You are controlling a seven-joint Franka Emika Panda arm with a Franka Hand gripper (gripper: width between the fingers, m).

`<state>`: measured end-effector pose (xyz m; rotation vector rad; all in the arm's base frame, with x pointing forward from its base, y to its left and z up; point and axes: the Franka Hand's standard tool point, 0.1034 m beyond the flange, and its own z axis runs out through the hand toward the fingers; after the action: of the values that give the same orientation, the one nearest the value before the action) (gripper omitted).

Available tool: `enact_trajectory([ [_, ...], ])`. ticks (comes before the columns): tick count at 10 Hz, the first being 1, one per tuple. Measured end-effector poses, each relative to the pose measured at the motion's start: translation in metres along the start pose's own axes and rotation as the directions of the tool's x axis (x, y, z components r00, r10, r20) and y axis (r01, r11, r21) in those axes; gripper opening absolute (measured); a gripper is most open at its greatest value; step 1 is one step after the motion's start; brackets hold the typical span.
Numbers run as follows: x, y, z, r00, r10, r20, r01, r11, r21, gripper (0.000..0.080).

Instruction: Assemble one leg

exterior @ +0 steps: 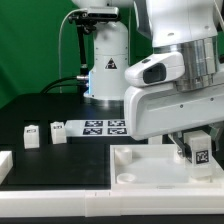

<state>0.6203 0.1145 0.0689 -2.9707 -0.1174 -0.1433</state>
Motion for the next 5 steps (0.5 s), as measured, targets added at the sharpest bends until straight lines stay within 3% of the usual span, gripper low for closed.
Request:
enact_trajectory([
  [2,0.0009,0.0022,0.0000,0.965,0.263,-0.021,-0.262,0.965,0.013,0.0290],
  [5,0.0016,0.0034,0.0005,0.800,0.599,-0.026,-0.599,0.800,0.022,0.0290],
])
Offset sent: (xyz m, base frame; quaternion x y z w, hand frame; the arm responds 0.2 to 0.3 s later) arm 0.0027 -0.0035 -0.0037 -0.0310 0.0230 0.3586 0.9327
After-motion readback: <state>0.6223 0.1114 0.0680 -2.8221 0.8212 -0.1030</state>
